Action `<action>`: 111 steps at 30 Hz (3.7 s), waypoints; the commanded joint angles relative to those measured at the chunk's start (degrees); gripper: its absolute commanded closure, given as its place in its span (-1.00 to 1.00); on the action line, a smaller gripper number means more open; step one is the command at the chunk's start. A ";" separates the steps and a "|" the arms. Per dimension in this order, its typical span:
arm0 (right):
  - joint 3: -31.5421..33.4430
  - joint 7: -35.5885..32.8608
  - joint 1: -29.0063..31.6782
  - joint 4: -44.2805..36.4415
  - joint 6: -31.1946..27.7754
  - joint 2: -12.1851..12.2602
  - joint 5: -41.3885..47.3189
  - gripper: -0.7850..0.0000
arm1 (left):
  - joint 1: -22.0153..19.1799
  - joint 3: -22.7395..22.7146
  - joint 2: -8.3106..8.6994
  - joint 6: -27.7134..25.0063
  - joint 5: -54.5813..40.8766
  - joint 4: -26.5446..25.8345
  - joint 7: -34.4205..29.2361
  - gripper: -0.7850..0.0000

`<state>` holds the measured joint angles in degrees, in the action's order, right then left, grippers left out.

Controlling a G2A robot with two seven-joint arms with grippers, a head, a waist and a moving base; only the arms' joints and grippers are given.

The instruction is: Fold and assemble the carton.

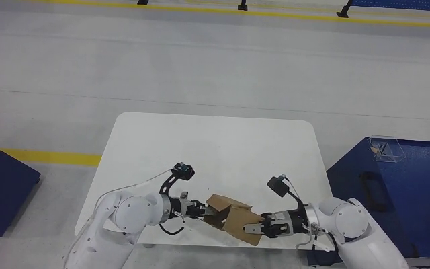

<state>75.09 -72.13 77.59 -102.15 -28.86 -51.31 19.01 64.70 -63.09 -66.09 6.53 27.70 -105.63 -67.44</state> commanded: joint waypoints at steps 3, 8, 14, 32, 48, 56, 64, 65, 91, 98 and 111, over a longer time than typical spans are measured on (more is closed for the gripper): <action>-0.37 -0.74 -0.24 0.23 -0.19 0.04 1.06 1.00 | -1.10 1.26 -0.22 -0.73 -2.07 0.94 0.01 -1.00; -1.26 -1.38 -0.64 0.56 -0.11 0.03 2.00 1.00 | -2.04 1.98 -0.27 -1.52 -3.12 1.91 0.33 -0.42; -1.72 -1.69 -1.19 1.32 0.03 0.06 2.69 1.00 | -2.52 3.34 -0.19 -1.92 -1.44 2.18 0.30 1.00; -2.48 -0.87 -2.24 2.17 -0.29 0.23 0.11 -1.00 | -1.36 4.00 0.13 -1.94 -0.31 1.06 0.93 1.00; 4.38 1.88 0.11 3.13 -0.73 1.19 3.37 -1.00 | -2.92 1.13 -0.51 6.00 -17.07 6.85 0.92 1.00; 5.47 10.25 2.00 2.11 0.09 1.25 -7.34 -1.00 | -3.03 2.44 -1.12 6.87 -22.51 8.79 3.02 1.00; 8.85 18.63 5.50 0.61 -2.21 1.32 -10.19 -1.00 | -8.40 2.65 -3.81 16.37 -49.49 19.97 7.20 1.00; 9.47 19.54 6.03 0.69 -2.56 1.33 -9.57 -1.00 | -9.08 3.01 -4.08 17.39 -51.16 21.40 7.73 1.00; 7.59 40.45 6.05 0.26 8.27 -0.03 -31.03 -1.00 | -6.63 4.04 -5.56 12.58 -64.05 23.61 13.83 1.00; 5.84 43.04 4.37 1.37 9.27 -0.64 -32.03 -1.00 | -7.46 5.29 -5.71 12.48 -63.00 24.36 14.46 1.00; 6.33 42.85 2.71 3.27 10.83 -1.25 -27.79 -1.00 | -8.21 4.86 -5.49 13.77 -64.08 25.14 13.43 1.00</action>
<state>81.32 -28.71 80.42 -98.89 -18.41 -52.56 -8.99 56.47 -58.23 -71.57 20.29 -36.00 -80.56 -53.70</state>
